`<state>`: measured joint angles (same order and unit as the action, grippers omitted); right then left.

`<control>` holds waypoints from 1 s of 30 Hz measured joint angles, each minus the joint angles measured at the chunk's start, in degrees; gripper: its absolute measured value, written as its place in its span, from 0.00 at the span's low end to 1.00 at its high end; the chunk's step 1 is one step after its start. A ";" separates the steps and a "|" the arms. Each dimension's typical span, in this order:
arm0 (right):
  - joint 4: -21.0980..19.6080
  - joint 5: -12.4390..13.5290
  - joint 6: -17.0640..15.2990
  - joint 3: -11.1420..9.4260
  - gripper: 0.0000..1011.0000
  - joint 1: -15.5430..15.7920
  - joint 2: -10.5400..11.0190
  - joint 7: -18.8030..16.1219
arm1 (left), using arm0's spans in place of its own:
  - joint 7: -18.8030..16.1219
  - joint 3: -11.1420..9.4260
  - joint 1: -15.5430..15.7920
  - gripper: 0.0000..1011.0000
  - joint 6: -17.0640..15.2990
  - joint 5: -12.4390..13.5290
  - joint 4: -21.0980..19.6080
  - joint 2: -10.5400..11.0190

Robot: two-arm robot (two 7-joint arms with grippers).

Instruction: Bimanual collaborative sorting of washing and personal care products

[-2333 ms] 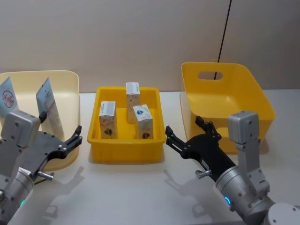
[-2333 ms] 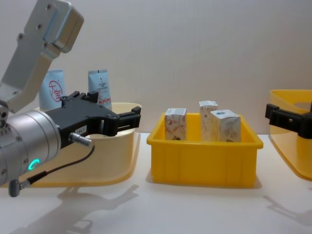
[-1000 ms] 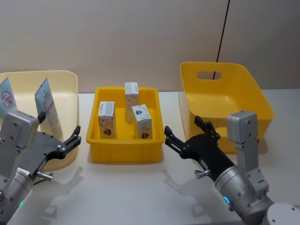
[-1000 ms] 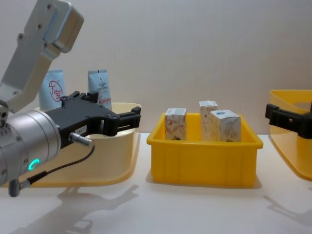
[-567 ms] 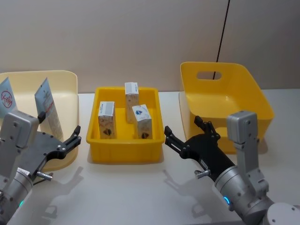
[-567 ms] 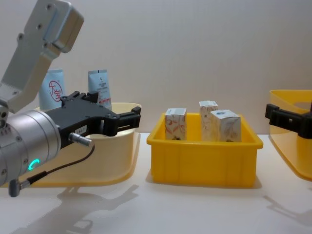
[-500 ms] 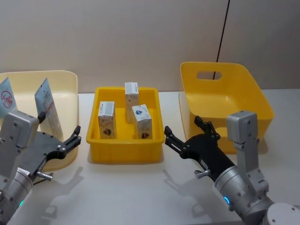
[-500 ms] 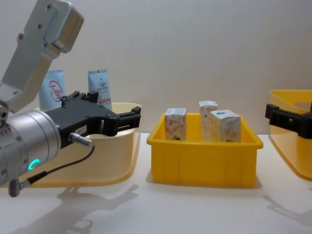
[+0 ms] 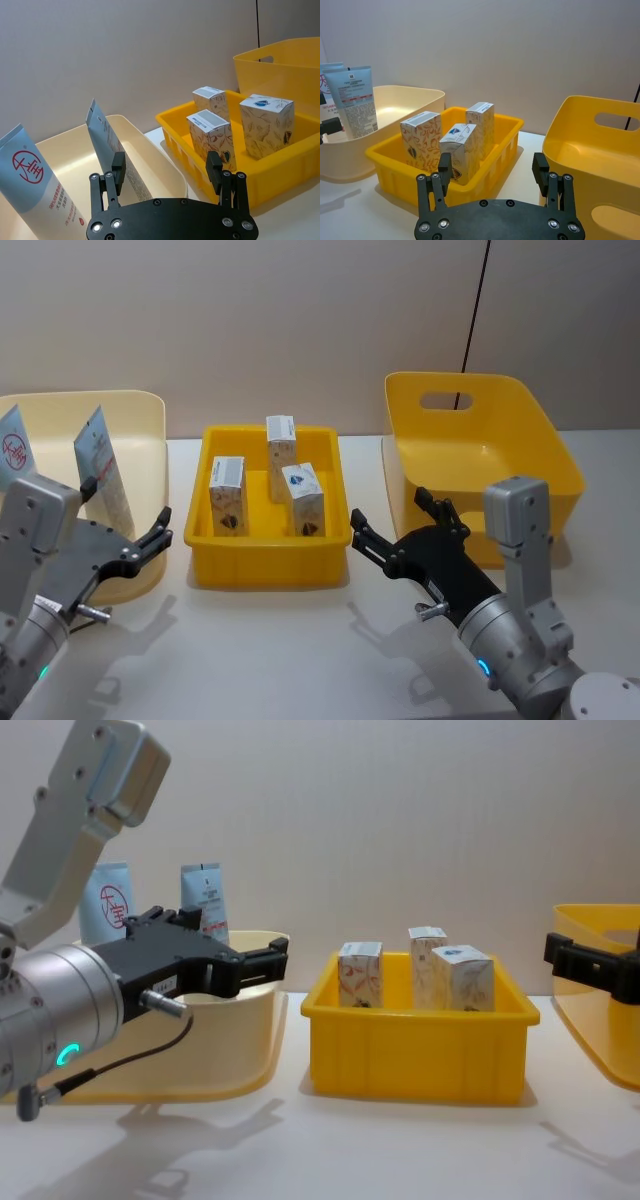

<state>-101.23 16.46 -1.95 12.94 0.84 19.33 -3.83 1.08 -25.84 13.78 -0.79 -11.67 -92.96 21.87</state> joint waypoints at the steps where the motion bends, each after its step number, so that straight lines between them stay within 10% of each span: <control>1: 0.00 0.00 0.00 0.00 0.99 0.00 0.00 0.00 | 0.19 0.06 0.06 0.99 0.00 -0.14 0.07 0.00; 30: 0.00 0.00 0.00 0.00 0.99 0.00 0.00 0.00 | 3.92 5.63 1.20 0.99 -3.75 -7.73 2.80 -1.94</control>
<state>-101.23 16.46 -1.95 12.94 0.84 19.33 -3.83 5.01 -20.21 14.98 -4.54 -19.40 -90.15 19.93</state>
